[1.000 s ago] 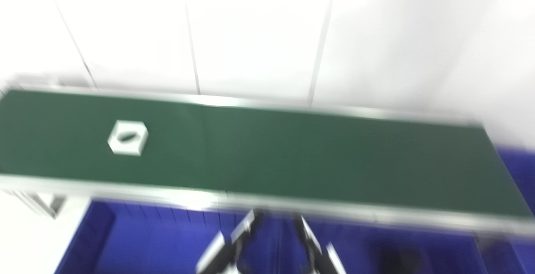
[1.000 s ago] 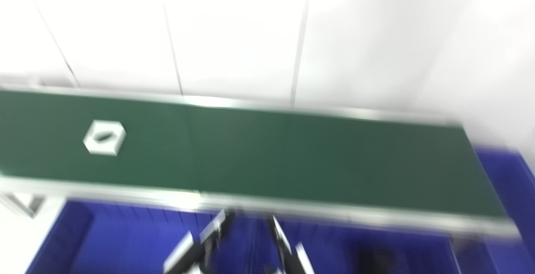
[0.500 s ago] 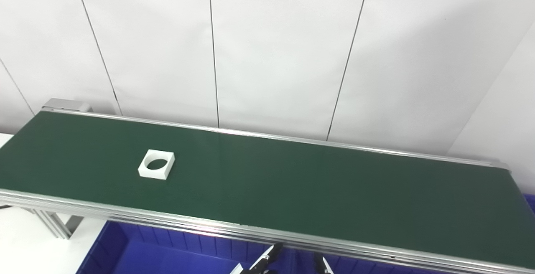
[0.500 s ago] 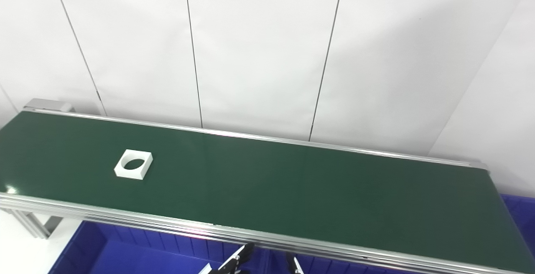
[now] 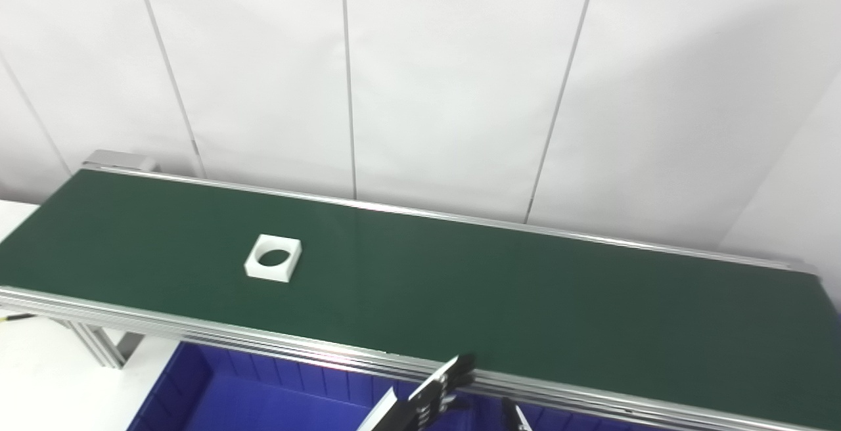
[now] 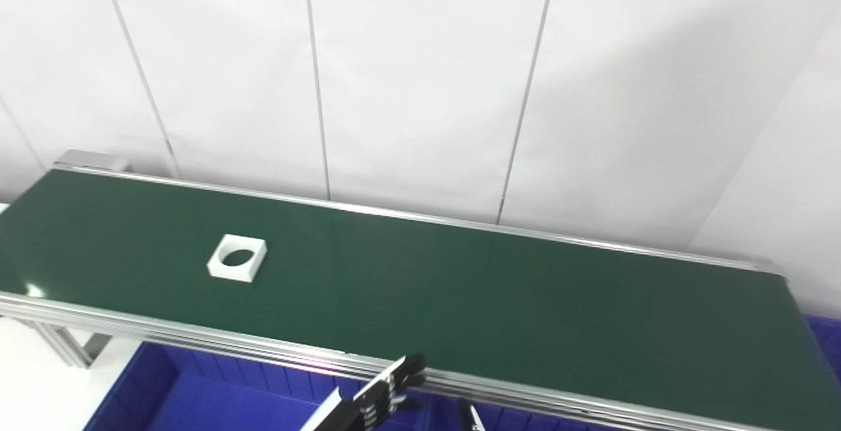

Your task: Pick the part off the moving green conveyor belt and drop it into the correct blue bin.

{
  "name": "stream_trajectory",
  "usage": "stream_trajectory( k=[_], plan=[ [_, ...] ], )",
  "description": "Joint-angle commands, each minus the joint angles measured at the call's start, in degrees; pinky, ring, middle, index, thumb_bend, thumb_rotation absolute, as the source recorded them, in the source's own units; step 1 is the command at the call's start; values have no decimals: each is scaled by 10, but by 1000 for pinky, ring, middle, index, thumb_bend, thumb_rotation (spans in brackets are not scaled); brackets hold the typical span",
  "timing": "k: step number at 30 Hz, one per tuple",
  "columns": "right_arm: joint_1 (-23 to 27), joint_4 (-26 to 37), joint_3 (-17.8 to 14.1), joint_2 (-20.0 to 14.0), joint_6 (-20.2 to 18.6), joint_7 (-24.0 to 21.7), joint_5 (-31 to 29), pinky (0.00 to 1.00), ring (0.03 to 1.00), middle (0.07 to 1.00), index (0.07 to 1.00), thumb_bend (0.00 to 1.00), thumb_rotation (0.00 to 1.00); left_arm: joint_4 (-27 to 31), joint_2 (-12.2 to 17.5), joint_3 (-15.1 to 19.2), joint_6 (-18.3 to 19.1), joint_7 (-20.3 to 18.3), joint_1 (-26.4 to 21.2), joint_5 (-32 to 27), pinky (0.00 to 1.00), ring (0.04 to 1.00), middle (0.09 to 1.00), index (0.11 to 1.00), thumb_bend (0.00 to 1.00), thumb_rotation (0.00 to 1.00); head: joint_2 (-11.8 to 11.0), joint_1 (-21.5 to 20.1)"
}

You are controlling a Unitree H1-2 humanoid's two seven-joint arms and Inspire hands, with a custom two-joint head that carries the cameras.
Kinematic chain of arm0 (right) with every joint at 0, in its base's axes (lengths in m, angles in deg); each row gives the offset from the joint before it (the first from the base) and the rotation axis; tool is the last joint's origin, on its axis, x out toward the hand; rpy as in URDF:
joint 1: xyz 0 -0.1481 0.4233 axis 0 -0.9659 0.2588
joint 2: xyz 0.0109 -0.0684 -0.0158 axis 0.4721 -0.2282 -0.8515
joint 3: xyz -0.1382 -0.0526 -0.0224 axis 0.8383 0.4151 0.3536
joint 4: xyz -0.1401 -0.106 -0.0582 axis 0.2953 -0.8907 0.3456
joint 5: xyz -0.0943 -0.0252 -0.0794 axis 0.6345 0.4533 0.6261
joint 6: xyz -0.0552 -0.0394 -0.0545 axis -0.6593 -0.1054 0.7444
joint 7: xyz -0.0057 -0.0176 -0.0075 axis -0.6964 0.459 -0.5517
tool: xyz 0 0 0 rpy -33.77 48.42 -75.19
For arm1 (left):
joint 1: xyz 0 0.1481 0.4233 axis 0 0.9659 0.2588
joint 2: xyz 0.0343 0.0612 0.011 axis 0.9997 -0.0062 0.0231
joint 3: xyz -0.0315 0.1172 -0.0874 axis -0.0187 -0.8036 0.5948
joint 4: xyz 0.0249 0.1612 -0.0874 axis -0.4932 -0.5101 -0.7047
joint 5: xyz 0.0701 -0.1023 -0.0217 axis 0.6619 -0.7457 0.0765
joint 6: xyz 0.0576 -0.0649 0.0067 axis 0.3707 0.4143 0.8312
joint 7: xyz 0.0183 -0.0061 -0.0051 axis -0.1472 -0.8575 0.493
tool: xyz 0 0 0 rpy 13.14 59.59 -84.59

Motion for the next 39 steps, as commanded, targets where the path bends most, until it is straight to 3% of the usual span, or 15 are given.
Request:
stream_trajectory(
  k=[1,11,19,23,28,33,39],
  plan=[
    [14,7,-5,10,23,-10,-9,1000,1000,1000,1000,1000,1000,31,4,0,-13,-14,-15,-17,874,954,960,958,1000,712,-1,1],
    [18,-2,-4,14,23,9,8,1000,1000,1000,1000,1000,1000,69,19,52,-13,-7,-71,34,877,945,952,960,1000,697,-6,6],
    [23,-8,6,12,23,25,12,1000,1000,1000,1000,1000,1000,77,47,128,15,30,-144,209,970,976,983,973,1000,714,-11,8],
    [23,-10,4,14,23,16,3,1000,1000,1000,1000,1000,1000,67,73,154,28,47,-181,297,972,975,978,953,990,631,-13,9],
    [24,-12,1,16,23,10,-2,1000,1000,1000,1000,1000,1000,27,119,157,22,82,-225,424,897,913,934,932,1000,549,-14,10],
    [26,-13,2,14,23,13,3,1000,1000,1000,1000,1000,1000,-27,152,148,30,110,-254,487,891,907,923,923,1000,497,-15,11],
    [29,-18,3,15,23,17,3,1000,1000,1000,1000,1000,1000,-119,184,132,51,146,-294,546,907,935,941,921,1000,546,-20,14]
  ],
)
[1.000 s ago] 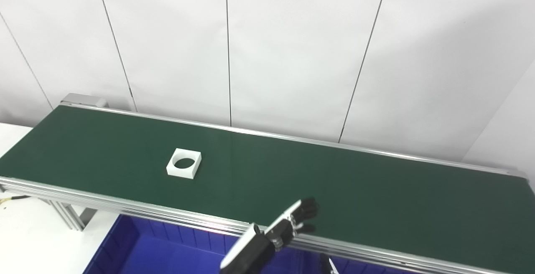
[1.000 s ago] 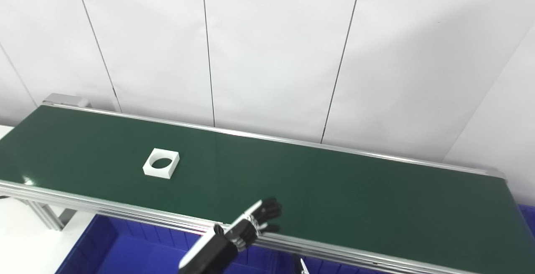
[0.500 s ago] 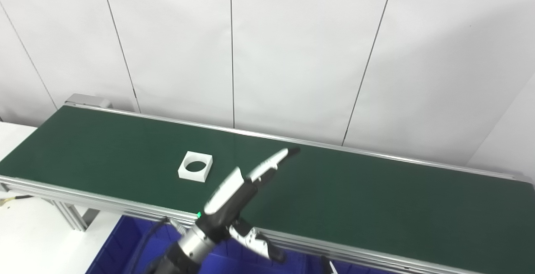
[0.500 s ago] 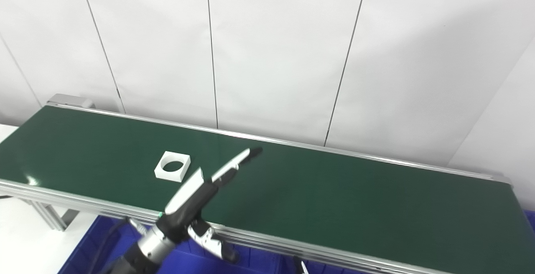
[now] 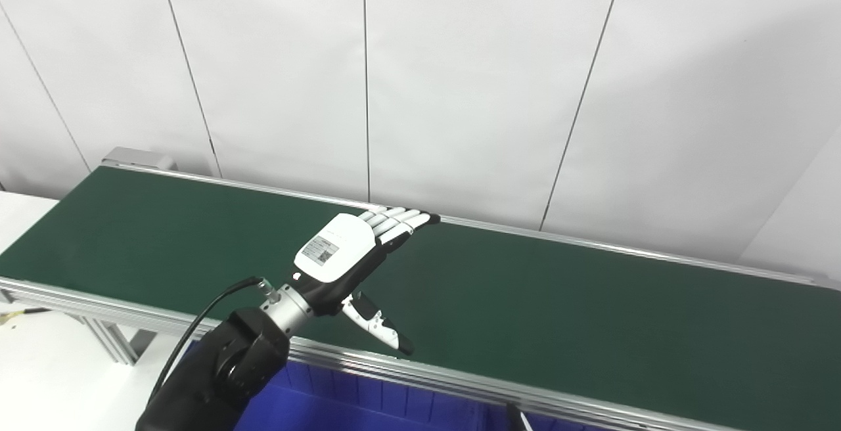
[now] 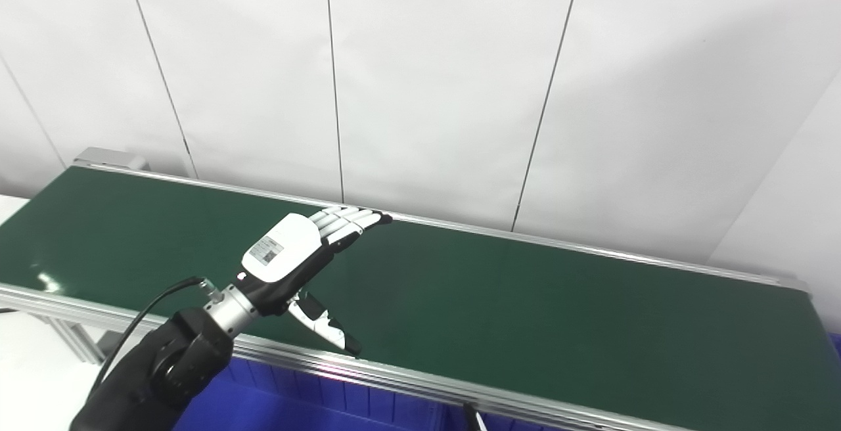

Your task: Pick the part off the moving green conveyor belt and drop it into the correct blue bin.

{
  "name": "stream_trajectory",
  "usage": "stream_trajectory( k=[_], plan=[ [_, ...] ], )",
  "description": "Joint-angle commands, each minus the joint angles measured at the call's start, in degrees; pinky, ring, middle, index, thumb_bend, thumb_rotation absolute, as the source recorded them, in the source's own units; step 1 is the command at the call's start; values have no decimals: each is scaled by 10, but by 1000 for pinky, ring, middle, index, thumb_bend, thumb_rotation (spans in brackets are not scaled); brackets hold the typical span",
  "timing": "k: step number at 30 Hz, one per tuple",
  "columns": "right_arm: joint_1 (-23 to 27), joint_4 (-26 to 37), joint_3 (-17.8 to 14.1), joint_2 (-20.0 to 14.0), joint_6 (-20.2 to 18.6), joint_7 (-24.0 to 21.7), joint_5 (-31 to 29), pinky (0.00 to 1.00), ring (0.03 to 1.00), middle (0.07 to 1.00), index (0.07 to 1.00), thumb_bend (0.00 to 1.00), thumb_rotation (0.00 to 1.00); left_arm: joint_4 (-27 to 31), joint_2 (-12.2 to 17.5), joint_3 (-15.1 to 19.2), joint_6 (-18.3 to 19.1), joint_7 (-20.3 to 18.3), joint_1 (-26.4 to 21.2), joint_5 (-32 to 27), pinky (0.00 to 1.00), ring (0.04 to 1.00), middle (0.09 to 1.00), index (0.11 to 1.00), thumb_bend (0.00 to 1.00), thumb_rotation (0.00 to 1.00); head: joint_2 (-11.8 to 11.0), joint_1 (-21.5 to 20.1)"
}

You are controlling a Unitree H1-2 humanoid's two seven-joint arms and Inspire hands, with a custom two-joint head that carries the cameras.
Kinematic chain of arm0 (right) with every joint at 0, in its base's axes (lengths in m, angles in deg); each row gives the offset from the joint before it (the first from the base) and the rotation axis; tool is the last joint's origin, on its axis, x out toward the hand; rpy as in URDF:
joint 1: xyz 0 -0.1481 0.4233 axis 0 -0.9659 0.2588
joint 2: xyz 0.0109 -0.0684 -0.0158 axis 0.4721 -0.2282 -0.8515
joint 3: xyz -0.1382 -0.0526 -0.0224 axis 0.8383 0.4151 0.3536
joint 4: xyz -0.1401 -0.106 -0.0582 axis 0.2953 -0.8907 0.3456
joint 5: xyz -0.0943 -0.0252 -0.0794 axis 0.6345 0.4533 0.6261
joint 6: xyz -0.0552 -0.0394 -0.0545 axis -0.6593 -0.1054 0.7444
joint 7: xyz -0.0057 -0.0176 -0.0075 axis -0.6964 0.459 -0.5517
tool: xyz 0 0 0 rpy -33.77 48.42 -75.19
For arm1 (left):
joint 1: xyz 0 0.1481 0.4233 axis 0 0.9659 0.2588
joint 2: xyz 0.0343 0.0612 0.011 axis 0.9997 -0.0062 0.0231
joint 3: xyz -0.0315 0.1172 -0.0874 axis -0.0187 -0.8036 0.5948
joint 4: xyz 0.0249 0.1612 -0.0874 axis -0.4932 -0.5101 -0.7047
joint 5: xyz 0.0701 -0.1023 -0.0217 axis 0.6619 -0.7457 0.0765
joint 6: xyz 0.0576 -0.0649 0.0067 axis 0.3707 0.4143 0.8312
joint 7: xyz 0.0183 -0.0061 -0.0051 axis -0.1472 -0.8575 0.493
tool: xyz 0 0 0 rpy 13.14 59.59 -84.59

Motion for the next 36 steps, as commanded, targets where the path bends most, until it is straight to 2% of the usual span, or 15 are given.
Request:
stream_trajectory(
  k=[1,8,16,24,28,36],
  plan=[
    [12,4,-1,5,23,1,-2,1000,1000,1000,1000,1000,1000,-17,20,-1,13,33,-36,16,907,935,940,917,1000,543,1,0],
    [15,-2,3,3,23,11,3,1000,1000,1000,1000,1000,1000,-110,42,-26,68,47,-78,48,926,934,939,906,1000,634,-3,6],
    [16,-2,5,0,23,12,3,1000,1000,1000,1000,1000,1000,-201,43,-50,121,80,-117,49,922,925,936,912,1000,602,-4,13],
    [17,-5,9,0,23,17,6,1000,1000,1000,1000,1000,1000,-268,46,-87,143,64,-167,36,916,929,935,930,1000,577,-6,12],
    [19,-8,10,2,23,19,4,1000,1000,1000,1000,1000,1000,-300,46,-108,146,64,-191,37,895,923,928,929,1000,539,-7,11],
    [21,-11,15,9,23,24,4,1000,1000,1000,1000,1000,1000,-316,36,-138,157,64,-220,33,904,921,915,926,1000,335,-7,6]
  ],
)
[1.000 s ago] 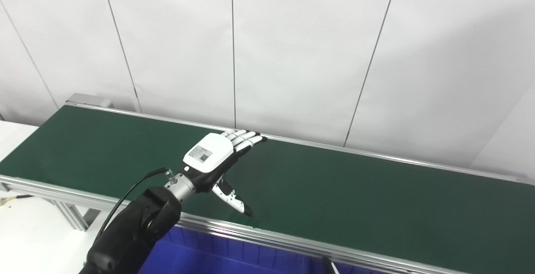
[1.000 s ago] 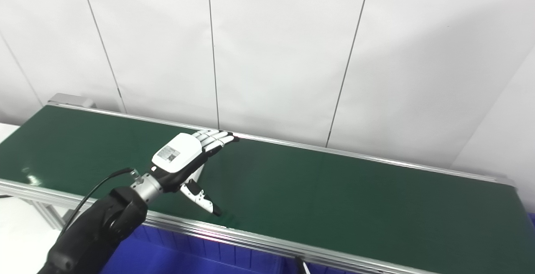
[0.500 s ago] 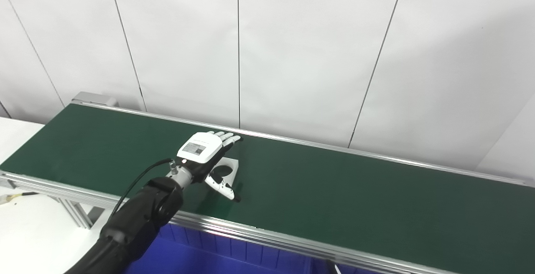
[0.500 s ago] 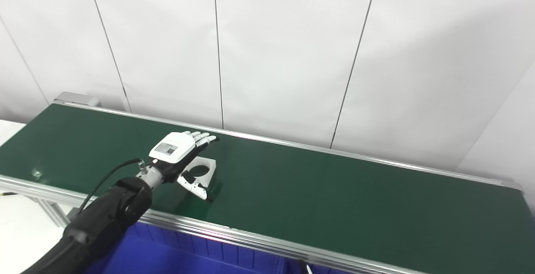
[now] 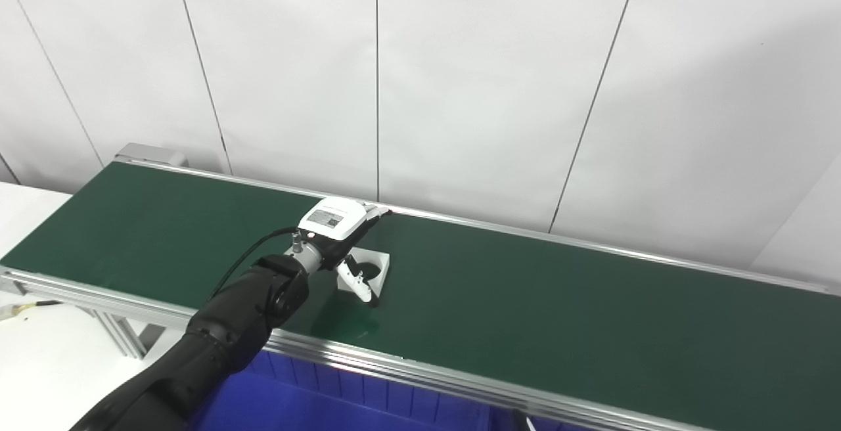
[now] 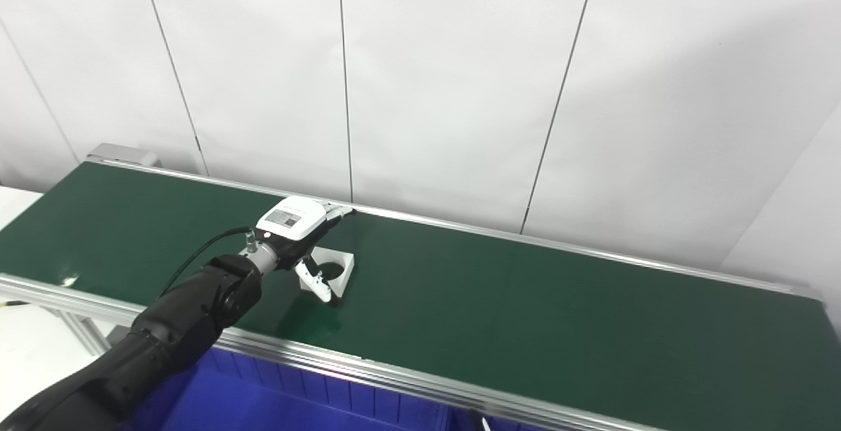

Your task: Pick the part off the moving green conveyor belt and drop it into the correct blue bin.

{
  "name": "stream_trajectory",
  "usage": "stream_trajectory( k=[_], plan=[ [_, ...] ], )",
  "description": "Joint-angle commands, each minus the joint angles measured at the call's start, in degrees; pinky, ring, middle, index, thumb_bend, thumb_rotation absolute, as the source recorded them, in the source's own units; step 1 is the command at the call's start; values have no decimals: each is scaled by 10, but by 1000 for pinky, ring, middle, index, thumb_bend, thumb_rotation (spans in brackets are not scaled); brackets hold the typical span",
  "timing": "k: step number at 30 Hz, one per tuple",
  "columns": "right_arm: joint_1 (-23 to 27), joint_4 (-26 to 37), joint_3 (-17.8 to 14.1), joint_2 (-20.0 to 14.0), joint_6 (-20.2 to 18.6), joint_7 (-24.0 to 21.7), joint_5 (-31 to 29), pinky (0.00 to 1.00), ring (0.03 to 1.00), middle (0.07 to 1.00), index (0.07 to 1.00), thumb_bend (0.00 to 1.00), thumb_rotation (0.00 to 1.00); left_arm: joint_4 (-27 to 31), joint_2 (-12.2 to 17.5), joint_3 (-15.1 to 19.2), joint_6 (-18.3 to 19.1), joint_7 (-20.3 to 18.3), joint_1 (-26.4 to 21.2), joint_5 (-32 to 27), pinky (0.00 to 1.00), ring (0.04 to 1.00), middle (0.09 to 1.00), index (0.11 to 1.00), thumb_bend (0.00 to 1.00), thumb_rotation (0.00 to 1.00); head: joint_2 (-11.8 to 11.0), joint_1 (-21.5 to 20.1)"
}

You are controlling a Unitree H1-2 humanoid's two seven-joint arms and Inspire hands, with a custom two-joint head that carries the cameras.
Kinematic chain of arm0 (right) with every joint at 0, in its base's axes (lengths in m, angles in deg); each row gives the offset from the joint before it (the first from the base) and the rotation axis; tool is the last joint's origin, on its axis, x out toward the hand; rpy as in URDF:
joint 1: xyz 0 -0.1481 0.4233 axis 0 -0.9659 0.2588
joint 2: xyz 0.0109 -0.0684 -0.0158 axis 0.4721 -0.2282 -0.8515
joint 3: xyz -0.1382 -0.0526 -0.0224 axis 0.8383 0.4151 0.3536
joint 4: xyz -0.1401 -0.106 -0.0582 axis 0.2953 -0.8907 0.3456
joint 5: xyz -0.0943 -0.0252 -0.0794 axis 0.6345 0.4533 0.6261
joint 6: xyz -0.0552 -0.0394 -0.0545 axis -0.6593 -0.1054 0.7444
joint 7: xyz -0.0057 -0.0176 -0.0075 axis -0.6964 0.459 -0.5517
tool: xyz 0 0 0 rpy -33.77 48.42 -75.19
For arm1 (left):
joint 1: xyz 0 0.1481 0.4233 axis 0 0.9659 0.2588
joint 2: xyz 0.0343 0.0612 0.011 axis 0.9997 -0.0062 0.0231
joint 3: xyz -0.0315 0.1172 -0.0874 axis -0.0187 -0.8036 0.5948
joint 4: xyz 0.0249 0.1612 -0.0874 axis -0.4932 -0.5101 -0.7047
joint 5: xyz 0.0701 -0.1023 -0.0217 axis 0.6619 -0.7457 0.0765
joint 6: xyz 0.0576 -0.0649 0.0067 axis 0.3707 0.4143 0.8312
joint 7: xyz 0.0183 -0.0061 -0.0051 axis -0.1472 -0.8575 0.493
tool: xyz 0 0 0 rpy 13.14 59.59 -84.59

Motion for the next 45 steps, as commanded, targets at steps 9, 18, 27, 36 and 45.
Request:
stream_trajectory(
  k=[9,18,27,36,45],
  plan=[
    [12,9,9,18,20,18,3,1000,1000,1000,1000,1000,1000,-1,11,-67,16,-39,-84,19,884,895,895,931,1000,172,1,-8],
    [9,13,7,27,20,10,-8,1000,1000,1000,1000,1000,1000,-5,7,-114,10,-59,-105,32,841,865,873,903,1000,117,5,-18],
    [7,20,7,30,20,12,-7,1000,1000,1000,1000,1000,1000,0,-8,-149,32,-118,-113,40,832,836,849,890,1000,111,11,-21],
    [-5,51,19,28,20,32,11,1000,1000,1000,1000,1000,1000,-13,-12,-157,45,-123,-105,46,799,790,825,868,1000,95,50,-43],
    [-20,85,30,23,20,37,13,1000,1000,1000,1000,1000,1000,-71,-36,-164,48,-51,-103,45,641,675,745,789,989,6,82,-51]
  ],
)
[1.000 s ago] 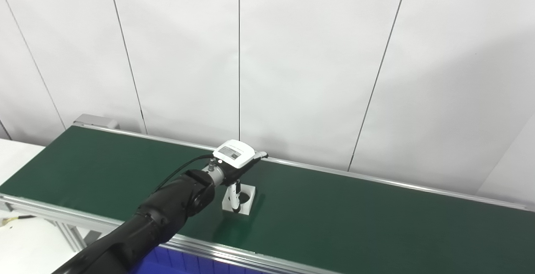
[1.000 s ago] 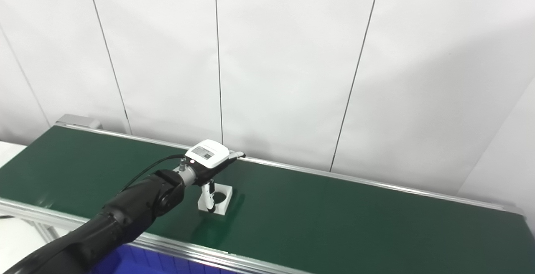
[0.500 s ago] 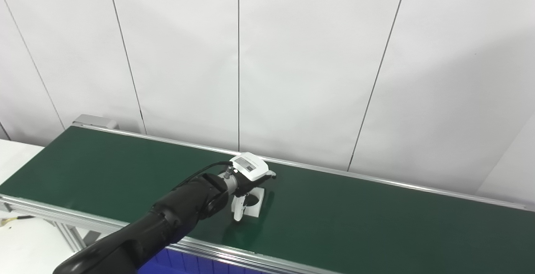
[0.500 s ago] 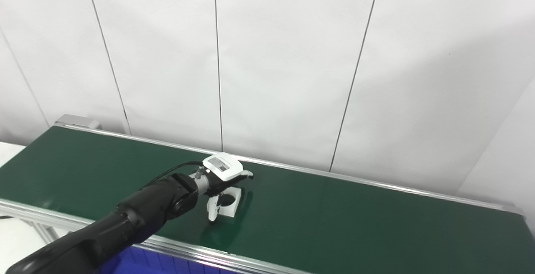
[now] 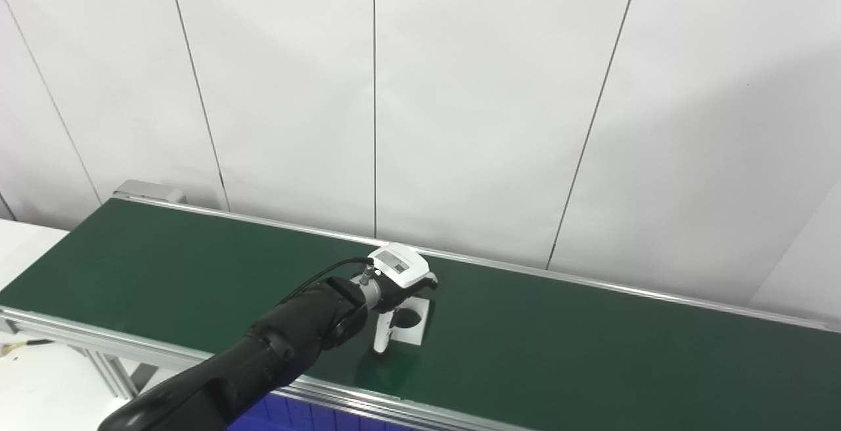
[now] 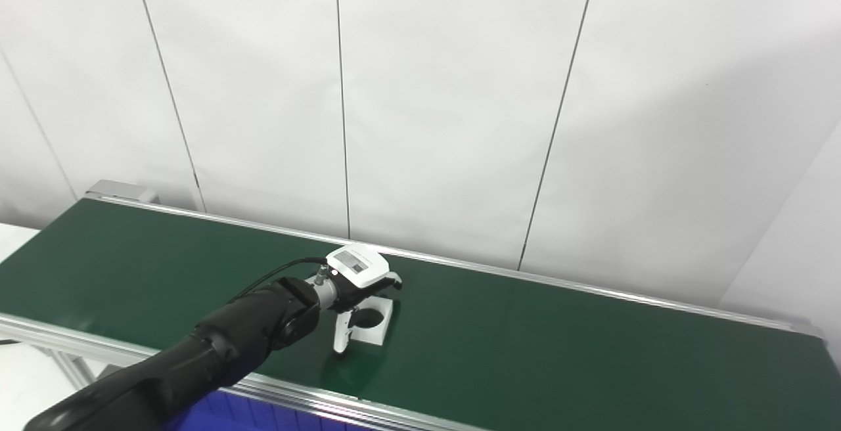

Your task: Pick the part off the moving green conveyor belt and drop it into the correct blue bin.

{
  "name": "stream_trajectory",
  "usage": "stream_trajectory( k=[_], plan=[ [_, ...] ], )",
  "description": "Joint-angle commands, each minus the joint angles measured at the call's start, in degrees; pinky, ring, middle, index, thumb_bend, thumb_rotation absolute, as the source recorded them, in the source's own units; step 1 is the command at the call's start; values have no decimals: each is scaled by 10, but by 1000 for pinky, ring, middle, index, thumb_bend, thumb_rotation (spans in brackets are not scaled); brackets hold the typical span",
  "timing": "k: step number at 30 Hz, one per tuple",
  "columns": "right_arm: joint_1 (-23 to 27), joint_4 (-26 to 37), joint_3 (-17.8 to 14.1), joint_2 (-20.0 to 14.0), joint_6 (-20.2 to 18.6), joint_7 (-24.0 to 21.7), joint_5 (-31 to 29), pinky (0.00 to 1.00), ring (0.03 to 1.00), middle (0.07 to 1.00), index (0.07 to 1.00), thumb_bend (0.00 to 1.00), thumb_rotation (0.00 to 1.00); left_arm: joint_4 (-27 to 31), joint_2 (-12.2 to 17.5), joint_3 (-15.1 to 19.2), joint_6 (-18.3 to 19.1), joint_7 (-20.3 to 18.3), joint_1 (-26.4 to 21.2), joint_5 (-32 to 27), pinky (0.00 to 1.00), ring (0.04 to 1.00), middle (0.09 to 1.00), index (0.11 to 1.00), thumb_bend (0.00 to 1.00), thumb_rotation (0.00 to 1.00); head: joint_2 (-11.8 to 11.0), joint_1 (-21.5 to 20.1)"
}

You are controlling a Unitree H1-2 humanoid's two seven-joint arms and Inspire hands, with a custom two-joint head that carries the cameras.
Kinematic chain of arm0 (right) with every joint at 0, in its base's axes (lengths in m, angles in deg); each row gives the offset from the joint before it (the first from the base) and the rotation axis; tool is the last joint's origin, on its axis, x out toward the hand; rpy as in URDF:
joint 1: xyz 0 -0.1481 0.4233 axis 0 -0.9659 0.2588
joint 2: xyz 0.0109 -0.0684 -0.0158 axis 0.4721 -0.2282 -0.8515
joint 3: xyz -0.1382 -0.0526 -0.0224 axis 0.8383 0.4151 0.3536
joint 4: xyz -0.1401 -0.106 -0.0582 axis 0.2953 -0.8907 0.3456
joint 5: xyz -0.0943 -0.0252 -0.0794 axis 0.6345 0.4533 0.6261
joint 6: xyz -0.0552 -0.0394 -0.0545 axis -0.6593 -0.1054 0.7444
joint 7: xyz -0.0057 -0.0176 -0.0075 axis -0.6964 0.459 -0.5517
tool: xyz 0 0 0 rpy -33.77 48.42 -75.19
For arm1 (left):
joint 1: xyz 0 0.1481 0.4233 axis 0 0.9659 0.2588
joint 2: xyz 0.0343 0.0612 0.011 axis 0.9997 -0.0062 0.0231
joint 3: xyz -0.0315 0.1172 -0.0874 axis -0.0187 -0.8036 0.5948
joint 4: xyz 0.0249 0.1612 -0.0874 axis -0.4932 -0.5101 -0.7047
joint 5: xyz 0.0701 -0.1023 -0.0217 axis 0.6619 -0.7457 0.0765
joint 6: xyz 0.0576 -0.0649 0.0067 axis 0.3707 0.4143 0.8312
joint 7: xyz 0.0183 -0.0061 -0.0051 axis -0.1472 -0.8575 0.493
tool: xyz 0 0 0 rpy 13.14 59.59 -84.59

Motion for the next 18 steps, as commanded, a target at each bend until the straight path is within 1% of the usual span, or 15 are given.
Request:
stream_trajectory(
  k=[1,4,5,6,7,9,12,14,15,18],
  plan=[
    [1,18,3,1,20,9,3,1000,1000,1000,1000,1000,1000,-24,2,-4,23,29,-14,14,573,628,710,740,914,3,1,0],
    [0,21,4,-1,20,11,2,1000,1000,1000,1000,1000,1000,-43,-4,-5,25,57,-15,13,486,561,644,660,798,0,2,0],
    [0,22,4,-2,20,11,2,1000,1000,1000,998,1000,1000,-48,-4,-5,25,65,-15,13,442,492,583,589,653,0,2,0],
    [-1,22,4,-3,20,12,3,1000,1000,1000,997,1000,1000,-53,-6,0,22,79,-14,6,419,457,552,553,578,0,3,-1],
    [-2,23,3,-3,20,10,1,999,1000,999,993,1000,1000,-56,-8,4,21,89,-13,0,368,430,522,524,526,0,3,-1],
    [-3,25,1,-4,20,7,-3,997,1000,997,989,1000,1000,-64,-10,8,17,108,-12,-6,320,409,485,524,504,0,3,-1],
    [-6,31,-2,-6,20,1,-8,997,1000,996,987,1000,1000,-71,-9,-1,10,139,-12,-2,291,395,459,526,500,0,7,-2],
    [-7,33,-4,-7,20,-2,-10,993,1000,994,984,1000,1000,-77,-11,-2,8,141,-13,-7,270,388,453,524,499,0,6,-1],
    [-7,33,-4,-8,20,-3,-10,985,998,991,980,1000,1000,-77,-12,-2,9,136,-13,-10,304,397,468,524,500,0,6,-1],
    [-7,33,-5,-10,20,-3,-10,973,993,987,976,1000,1000,-81,-13,-9,13,142,-14,-4,289,389,466,530,499,0,6,0]
  ],
)
